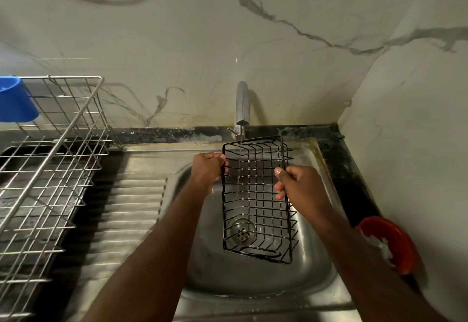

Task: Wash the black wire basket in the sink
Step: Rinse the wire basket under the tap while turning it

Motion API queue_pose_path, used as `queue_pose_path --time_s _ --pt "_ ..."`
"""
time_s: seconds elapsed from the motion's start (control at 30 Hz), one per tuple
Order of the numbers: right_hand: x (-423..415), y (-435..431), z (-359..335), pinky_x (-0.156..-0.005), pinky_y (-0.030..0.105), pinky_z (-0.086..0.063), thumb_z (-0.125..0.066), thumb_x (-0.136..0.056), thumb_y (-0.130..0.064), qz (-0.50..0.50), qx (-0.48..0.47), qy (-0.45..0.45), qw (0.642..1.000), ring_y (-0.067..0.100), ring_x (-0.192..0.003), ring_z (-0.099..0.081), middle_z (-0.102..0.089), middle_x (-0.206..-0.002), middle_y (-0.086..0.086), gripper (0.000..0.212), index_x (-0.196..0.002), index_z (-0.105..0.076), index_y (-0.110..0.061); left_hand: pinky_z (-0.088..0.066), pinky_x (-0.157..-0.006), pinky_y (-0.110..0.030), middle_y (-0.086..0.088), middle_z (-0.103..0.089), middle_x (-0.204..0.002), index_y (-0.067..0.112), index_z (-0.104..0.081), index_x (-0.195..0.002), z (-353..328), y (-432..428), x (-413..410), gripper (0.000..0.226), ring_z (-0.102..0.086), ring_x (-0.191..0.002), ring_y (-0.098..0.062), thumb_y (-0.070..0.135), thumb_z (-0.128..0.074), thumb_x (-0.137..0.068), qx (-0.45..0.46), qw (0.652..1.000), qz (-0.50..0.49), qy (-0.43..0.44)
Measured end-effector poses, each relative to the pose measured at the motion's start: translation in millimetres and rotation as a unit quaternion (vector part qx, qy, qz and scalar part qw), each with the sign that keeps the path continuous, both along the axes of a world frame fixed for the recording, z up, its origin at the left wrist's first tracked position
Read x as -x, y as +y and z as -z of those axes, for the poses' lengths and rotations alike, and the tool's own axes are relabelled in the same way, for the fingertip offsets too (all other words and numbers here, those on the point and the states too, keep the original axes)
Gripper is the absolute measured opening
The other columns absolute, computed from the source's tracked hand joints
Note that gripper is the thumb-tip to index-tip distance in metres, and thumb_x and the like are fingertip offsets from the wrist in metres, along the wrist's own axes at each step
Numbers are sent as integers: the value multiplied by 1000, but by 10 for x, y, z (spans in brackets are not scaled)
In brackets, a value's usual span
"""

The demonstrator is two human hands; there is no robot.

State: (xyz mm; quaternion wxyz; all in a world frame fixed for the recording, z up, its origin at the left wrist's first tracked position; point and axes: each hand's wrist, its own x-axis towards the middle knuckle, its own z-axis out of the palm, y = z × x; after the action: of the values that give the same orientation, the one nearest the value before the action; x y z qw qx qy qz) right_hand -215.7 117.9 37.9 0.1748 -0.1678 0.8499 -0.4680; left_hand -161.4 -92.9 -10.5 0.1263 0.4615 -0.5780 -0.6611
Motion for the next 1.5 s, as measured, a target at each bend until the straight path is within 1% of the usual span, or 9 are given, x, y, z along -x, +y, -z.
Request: queue_pose_path --time_s 0.1,0.2,0.47,0.67,0.87,1.03,1.3,1.4,1.5 --pt "16 11 32 -60 29 -55 -55 -98 -26 -3 2 -7 1000 17 -51 -66 -70 -68 5 26 -83 -67 -8 -52 -55 -22 -8 -68 -83 -1 -68 -106 1 -8 -53 18 -63 -67 -16 12 -59 -99 -1 1000 2 2" --pt "36 23 47 -58 27 -55 -55 -98 -26 -1 1 -14 1000 18 -52 -66 -70 -69 6 26 -84 -67 -7 -51 -48 -19 -10 -68 -82 -3 -67 -108 17 -11 -92 20 -62 -64 -16 14 -59 -100 -5 1000 10 5" --pt "59 125 24 -52 16 -50 -55 -99 -27 5 -12 -8 1000 14 -51 -65 -70 -70 6 24 -89 -68 -10 -57 -53 -22 -12 -69 -87 -2 -65 -109 35 53 -130 19 -66 -68 -18 14 -62 -98 -34 999 31 10" --pt "94 151 36 -56 25 -51 -56 -98 -28 17 4 -22 1000 14 -48 -63 -69 -67 6 25 -88 -69 -10 -57 -58 -27 -11 -69 -85 4 -66 -102 51 93 -96 11 -67 -69 -20 14 -62 -98 -28 999 36 13" --pt "154 125 -8 -55 25 -51 -57 -97 -29 22 11 -8 1000 13 -46 -62 -69 -63 5 27 -83 -69 -10 -53 -50 -20 -9 -68 -84 3 -68 -105 -13 108 17 15 -63 -67 -17 14 -58 -100 -16 998 50 18" --pt "231 156 -19 -61 35 -55 -57 -97 -30 21 16 -1 1000 15 -47 -63 -69 -62 2 27 -81 -69 -13 -52 -49 -19 -10 -66 -83 0 -67 -108 -31 116 113 17 -62 -66 -16 12 -57 -100 -10 999 48 24" --pt "190 88 40 -56 30 -52 -57 -98 -25 25 39 -27 999 16 -45 -61 -67 -62 8 27 -83 -69 -6 -45 -49 -20 -4 -60 -73 9 -69 -91 29 61 112 16 -54 -59 -12 17 -58 -101 31 999 40 17" --pt "187 65 33 -54 27 -52 -56 -98 -24 17 41 -27 999 17 -46 -61 -68 -63 10 26 -83 -69 -7 -41 -44 -18 -4 -60 -73 9 -69 -96 30 32 99 18 -54 -62 -13 20 -56 -102 52 998 39 9" --pt "212 63 48 -54 26 -51 -55 -99 -23 20 46 -34 998 16 -45 -60 -67 -63 11 26 -83 -68 -7 -48 -54 -26 -4 -60 -71 7 -70 -97 24 23 94 23 -55 -62 -15 23 -55 -102 56 997 46 12"
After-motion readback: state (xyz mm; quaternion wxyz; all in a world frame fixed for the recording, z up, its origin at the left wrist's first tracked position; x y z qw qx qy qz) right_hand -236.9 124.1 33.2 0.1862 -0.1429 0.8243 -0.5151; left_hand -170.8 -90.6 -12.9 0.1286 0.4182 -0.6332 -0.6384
